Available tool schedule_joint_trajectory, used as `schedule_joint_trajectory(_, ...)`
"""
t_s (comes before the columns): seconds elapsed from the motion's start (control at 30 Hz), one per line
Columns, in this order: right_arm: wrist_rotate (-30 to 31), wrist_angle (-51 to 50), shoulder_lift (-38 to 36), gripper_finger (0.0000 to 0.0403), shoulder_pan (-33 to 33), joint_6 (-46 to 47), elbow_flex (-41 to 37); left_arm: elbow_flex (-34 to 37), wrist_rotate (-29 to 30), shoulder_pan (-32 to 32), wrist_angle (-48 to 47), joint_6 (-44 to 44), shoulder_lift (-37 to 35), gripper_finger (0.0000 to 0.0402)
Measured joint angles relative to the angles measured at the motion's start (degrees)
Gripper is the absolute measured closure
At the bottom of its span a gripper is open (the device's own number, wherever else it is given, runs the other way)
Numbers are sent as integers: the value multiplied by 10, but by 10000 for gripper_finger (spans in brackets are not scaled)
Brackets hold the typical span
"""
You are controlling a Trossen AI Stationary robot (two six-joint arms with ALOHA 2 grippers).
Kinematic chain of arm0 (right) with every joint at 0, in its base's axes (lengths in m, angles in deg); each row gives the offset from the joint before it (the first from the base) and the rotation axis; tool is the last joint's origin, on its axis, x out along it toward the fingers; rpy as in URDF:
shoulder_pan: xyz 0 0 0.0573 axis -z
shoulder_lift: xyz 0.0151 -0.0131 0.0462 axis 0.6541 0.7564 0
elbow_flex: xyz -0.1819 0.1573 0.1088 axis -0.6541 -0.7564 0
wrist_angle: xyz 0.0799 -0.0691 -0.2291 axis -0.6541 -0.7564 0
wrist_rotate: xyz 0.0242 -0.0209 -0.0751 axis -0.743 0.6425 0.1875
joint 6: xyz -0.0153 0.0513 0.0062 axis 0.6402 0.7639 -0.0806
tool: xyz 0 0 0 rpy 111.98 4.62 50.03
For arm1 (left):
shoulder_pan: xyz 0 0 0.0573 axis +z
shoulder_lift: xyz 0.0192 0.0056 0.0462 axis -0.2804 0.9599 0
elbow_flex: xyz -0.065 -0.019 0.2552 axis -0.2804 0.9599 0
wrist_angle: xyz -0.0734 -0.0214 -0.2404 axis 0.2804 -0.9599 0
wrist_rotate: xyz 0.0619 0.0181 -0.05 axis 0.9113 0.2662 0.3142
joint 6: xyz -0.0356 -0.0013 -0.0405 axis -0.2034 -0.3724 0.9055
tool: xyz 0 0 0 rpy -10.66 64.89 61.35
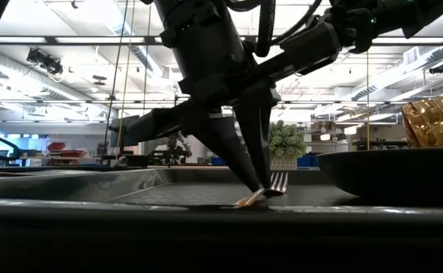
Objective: Pick and place plate/cup/fork/spoon on tray
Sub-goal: Put the orange fork on the black tray to the left of the black plate
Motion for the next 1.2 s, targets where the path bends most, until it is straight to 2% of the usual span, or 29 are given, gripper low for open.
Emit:
schedule_joint_trajectory(0.27,0,-1,0,309,-11,2,0,0,34,-7,13,34,0,394)
schedule_joint_trajectory(0.43,0,-1,0,309,-21,2,0,0,42,-4,13,-10,0,388)
schedule_joint_trajectory(0.57,0,-1,0,309,-21,1,0,-8,44,-2,21,-125,0,377)
schedule_joint_trajectory(0.73,1,5,0,309,-21,1,0,-9,38,3,33,-275,-1,382)
schedule_joint_trajectory(1.2,1,5,0,309,-21,2,0,-7,-44,33,59,-480,6,392)
